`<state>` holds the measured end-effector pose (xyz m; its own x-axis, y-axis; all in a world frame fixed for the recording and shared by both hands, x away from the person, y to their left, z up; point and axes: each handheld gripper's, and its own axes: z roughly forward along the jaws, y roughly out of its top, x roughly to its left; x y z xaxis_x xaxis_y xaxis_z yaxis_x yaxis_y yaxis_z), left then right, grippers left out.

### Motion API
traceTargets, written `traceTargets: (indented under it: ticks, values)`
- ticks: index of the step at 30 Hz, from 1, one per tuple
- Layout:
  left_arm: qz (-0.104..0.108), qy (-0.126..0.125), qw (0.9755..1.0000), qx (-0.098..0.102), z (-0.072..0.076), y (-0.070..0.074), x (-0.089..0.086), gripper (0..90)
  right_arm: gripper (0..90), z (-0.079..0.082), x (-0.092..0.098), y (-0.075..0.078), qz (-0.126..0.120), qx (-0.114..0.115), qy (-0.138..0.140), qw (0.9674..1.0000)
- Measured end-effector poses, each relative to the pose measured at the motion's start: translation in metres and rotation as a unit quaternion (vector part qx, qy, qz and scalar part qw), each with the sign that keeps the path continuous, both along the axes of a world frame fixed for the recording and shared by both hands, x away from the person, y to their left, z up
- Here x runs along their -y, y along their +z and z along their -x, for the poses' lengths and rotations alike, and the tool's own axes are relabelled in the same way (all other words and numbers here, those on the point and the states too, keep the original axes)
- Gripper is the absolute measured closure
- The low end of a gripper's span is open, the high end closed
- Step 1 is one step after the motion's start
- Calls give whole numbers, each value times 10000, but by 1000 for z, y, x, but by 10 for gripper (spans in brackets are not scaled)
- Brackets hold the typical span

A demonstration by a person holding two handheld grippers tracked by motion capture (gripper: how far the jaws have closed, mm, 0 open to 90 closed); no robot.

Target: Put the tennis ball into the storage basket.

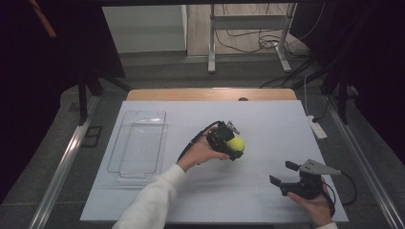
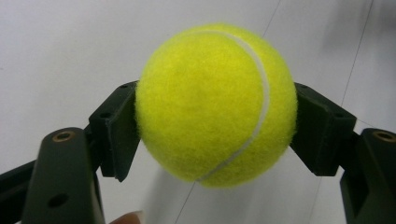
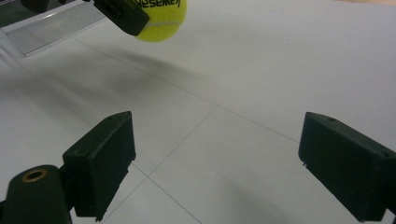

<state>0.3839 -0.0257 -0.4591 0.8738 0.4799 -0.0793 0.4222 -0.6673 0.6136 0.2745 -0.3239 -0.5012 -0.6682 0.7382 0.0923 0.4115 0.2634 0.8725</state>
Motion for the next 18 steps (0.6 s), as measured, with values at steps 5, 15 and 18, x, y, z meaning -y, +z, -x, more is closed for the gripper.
traceTargets:
  ticks: [5,15,18]
  values:
    - [84,6,10000,19,2,4,-3,264,109,0,0,0,3,-6,-1,10000]
    - [130,39,9998,113,3,10,-9,264,109,0,0,0,4,-4,-6,10000]
    - [137,61,9998,118,3,11,-11,264,109,0,0,0,2,-4,-7,10000]
